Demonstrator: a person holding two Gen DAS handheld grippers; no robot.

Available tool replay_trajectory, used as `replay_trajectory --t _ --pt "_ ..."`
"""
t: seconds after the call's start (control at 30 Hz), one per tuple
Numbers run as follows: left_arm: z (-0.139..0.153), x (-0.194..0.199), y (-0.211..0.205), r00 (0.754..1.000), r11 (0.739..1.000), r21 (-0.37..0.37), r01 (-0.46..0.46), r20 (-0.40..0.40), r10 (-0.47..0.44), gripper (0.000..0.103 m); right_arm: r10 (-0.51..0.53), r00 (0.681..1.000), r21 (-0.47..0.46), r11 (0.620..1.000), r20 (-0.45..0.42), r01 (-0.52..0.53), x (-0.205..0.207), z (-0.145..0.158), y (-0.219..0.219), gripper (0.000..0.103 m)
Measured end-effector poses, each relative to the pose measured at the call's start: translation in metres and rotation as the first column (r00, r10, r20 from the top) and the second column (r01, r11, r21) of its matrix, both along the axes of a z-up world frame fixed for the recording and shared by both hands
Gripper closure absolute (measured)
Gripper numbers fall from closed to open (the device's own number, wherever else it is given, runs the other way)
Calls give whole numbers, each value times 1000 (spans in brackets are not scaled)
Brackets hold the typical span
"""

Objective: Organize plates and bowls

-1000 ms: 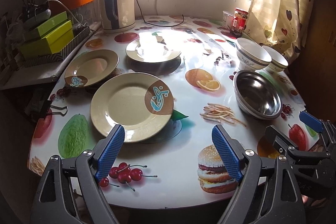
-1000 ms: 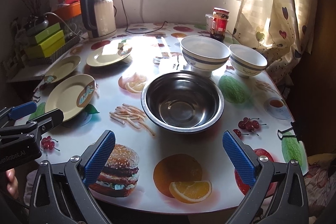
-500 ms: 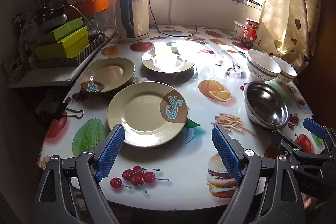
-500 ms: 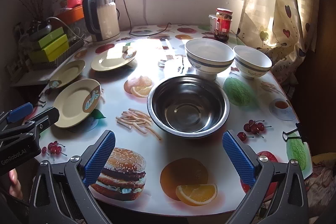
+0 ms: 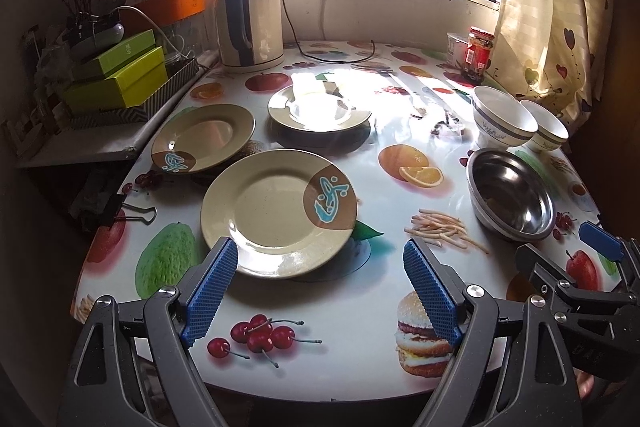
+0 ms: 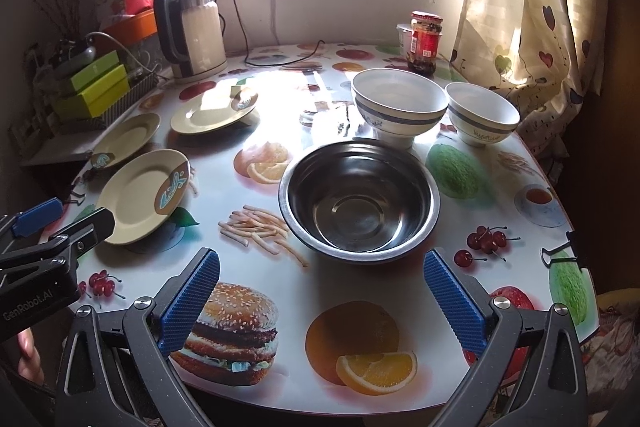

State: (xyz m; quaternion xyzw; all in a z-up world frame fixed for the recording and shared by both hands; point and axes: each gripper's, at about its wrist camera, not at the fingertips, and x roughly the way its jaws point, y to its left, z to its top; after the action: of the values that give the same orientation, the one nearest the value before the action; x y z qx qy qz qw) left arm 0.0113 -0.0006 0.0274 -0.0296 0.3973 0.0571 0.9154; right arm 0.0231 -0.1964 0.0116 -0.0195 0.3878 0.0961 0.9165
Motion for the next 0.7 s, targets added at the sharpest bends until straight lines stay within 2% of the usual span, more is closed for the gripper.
replay_trajectory --t 0.33,0.7 --pt "-6 6 0 1000 1000 -10 -6 -14 6 18 8 1000 26 1000 8 -8 2 -2 -6 0" --pt "-10 11 3 1000 1000 -8 -5 -23 5 18 20 1000 12 1000 18 -20 5 1 -1 0"
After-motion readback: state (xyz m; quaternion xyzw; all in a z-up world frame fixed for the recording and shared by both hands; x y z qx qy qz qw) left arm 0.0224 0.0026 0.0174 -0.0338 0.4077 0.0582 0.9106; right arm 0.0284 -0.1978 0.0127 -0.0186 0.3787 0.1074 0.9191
